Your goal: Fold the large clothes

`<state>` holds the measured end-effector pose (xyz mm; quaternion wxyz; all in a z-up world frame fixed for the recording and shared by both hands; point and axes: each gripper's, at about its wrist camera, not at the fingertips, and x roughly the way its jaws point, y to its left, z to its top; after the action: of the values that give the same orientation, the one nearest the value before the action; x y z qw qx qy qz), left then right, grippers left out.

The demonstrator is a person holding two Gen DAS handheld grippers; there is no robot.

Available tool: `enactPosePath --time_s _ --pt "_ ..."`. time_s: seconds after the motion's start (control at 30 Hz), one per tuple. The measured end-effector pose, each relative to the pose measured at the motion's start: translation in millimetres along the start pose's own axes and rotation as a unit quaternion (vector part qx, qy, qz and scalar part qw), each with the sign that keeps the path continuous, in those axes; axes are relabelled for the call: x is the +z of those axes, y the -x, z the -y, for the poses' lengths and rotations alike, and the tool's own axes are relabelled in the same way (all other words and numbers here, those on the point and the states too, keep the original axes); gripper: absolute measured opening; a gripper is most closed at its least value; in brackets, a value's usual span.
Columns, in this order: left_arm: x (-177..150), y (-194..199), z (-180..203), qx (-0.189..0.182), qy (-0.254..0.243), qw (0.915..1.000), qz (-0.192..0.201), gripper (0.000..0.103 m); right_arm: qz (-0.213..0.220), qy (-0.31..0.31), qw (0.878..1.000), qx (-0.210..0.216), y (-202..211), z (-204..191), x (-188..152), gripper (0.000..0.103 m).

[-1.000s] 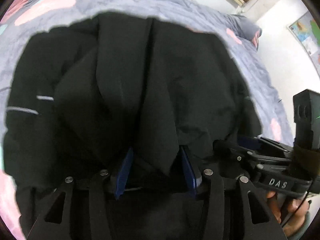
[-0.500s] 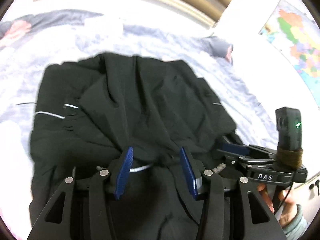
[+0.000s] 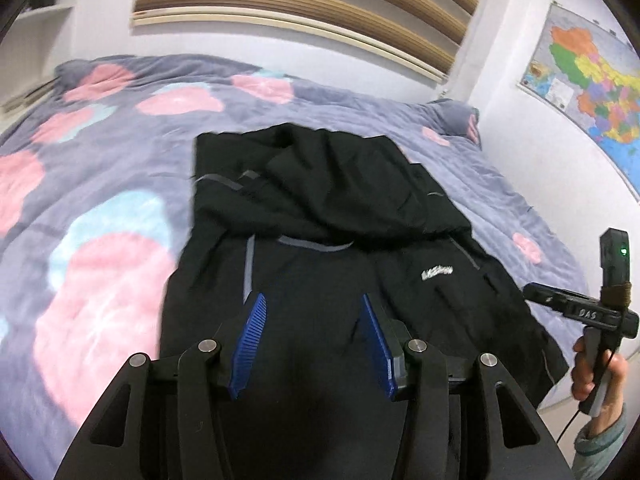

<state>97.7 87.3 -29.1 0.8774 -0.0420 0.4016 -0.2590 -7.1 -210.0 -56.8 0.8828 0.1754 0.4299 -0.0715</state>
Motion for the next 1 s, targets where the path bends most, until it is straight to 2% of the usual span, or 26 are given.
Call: enactPosePath --time_s 0.1,0.23,0.33,0.43,0.63,0.73,0.83,0.93,1.0 --pt "-22.8 16.7 -13.1 0.012 0.011 0.9999 0.001 0.052 -0.001 -0.013 1.000 -0.003 11.6 14.2 -13.8 0.065" --pt "-44.3 27.5 -25.2 0.024 0.025 0.9994 -0.004 0.062 -0.003 -0.019 0.999 -0.026 18.8 31.1 -27.4 0.065" --pt "-63.5 35.8 -38.6 0.032 0.045 0.9984 -0.016 0.064 -0.008 -0.021 0.999 -0.038 19.5 44.3 -35.9 0.065" --pt "-80.0 40.1 -54.6 0.039 0.071 0.9963 -0.028 0.064 -0.015 -0.019 0.997 -0.069 16.9 59.9 -45.9 0.065" --pt "-114.5 38.1 -91.2 0.040 0.122 0.9896 -0.063 0.064 -0.024 -0.047 0.995 -0.083 12.1 94.8 -60.5 0.065" --pt "-128.8 32.2 -99.4 0.010 0.138 0.9867 -0.085 0.064 -0.026 -0.062 0.995 -0.078 12.7 109.1 -67.1 0.065" --pt "-140.6 27.3 -99.5 -0.010 0.138 0.9862 -0.091 0.065 -0.026 -0.063 0.994 -0.089 17.3 112.8 -71.5 0.065" --pt "-147.3 25.7 -100.7 -0.021 0.144 0.9850 -0.092 0.065 -0.029 -0.055 0.991 -0.117 23.0 115.0 -76.0 0.071" --pt "-149.8 28.6 -100.2 -0.028 0.144 0.9849 -0.092 0.066 -0.033 -0.060 0.991 -0.116 26.4 120.8 -81.9 0.074"
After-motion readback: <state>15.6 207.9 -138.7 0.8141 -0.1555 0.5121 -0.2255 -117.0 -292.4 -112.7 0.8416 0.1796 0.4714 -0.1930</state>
